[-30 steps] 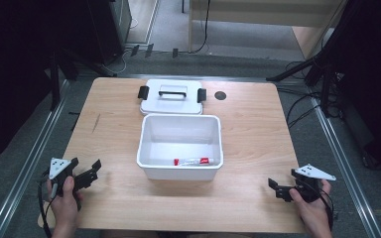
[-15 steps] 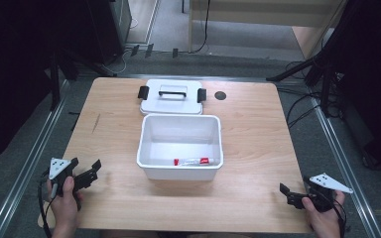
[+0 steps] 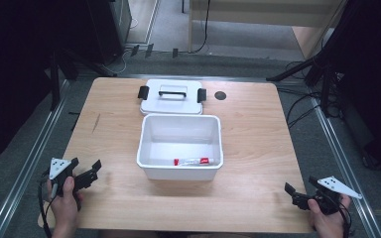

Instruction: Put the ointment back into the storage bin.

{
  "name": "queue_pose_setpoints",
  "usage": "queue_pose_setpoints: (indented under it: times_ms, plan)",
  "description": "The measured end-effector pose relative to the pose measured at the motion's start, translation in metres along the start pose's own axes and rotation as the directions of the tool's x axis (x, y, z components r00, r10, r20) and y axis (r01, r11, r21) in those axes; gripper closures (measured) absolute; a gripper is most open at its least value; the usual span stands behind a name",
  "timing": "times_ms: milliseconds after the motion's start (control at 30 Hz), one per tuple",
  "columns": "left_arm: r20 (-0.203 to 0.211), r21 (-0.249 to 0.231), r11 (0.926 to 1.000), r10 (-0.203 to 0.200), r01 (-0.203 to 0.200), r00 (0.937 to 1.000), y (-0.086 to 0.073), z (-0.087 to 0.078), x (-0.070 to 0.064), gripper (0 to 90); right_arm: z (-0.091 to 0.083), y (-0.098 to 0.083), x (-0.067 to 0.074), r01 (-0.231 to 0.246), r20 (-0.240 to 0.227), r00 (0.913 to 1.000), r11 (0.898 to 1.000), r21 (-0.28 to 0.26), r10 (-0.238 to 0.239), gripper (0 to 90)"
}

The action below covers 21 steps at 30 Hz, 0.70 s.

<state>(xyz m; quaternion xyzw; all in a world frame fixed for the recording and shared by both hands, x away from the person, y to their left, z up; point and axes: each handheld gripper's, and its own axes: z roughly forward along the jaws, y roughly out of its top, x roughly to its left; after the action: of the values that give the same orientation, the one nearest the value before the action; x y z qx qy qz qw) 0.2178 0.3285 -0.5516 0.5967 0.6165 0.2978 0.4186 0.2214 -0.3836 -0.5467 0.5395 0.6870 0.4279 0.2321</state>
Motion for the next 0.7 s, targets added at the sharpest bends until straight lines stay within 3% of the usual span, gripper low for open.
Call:
queue_pose_setpoints:
  times_ms: [200, 433, 600, 700]
  plan:
    - [-0.001, -0.001, 1.0000, 0.002, -0.002, 1.0000, -0.0001, 0.0001, -0.0003, 14.7, 0.0018, 0.0013, 0.0012, -0.058, 0.029, 0.9978, 0.997, -0.055, 0.060, 0.0]
    - [-0.004, 0.005, 0.9999, 0.011, -0.011, 0.9999, -0.0005, -0.0005, -0.0013, 14.7, 0.0043, 0.0023, 0.0030, -0.066, 0.053, 0.9962, 0.997, -0.048, 0.069, 0.6]
    - [-0.006, 0.005, 0.9999, 0.013, -0.013, 0.9999, -0.0005, -0.0005, -0.0015, 14.8, 0.0041, 0.0023, 0.0014, -0.093, 0.081, 0.9920, 0.994, -0.052, 0.097, 13.2]
    - [-0.006, 0.004, 0.9999, 0.012, -0.012, 0.9999, -0.0004, -0.0005, -0.0016, 14.7, 0.0038, 0.0022, 0.0033, -0.069, 0.071, 0.9948, 0.996, -0.051, 0.073, 13.8]
